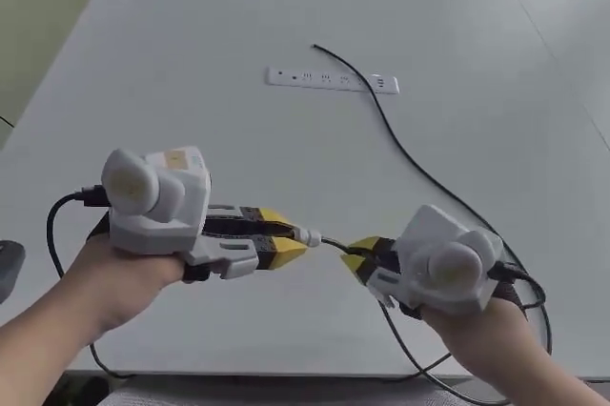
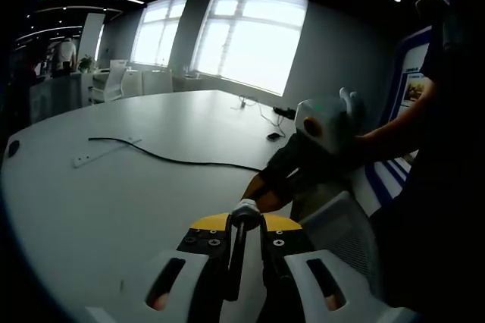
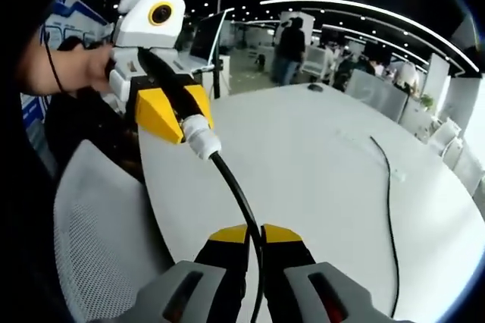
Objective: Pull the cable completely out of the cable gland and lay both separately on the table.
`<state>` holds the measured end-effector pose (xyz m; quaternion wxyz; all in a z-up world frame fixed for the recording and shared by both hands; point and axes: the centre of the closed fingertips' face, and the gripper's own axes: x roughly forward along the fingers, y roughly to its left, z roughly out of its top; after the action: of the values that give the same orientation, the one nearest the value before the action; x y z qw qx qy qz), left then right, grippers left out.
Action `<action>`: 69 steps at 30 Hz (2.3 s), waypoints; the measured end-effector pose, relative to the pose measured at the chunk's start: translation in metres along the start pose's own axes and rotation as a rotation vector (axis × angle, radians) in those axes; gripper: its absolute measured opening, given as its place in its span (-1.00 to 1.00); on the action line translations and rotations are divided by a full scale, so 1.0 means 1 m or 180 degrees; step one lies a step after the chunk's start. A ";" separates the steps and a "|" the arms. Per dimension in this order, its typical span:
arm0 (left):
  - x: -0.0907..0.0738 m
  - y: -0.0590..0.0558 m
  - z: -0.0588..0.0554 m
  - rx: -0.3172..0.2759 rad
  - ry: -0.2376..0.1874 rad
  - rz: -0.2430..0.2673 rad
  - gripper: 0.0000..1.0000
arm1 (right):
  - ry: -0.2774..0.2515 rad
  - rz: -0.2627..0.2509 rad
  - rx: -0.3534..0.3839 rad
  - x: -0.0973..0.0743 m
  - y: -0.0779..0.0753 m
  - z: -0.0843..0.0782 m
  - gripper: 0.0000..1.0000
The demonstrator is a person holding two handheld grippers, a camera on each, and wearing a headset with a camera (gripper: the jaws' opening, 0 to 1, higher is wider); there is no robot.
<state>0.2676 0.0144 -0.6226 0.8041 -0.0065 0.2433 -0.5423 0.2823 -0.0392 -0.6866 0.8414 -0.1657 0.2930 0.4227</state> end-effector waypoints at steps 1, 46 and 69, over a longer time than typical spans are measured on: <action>0.000 0.000 0.000 0.0002 0.0004 0.0003 -0.71 | 0.0002 -0.0011 0.0045 0.000 -0.002 -0.003 -0.99; -0.005 0.012 0.005 -0.0112 -0.0101 0.0160 -0.70 | 0.0212 -0.0237 0.1164 -0.010 -0.036 -0.074 -1.00; -0.001 0.013 -0.005 -0.0165 -0.0078 0.0140 -0.70 | 0.0212 -0.0244 0.0938 -0.014 -0.042 -0.054 -1.00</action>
<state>0.2768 0.0222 -0.6304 0.8184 -0.0287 0.2475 -0.5179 0.2908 -0.1008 -0.7184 0.8620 -0.0655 0.3731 0.3370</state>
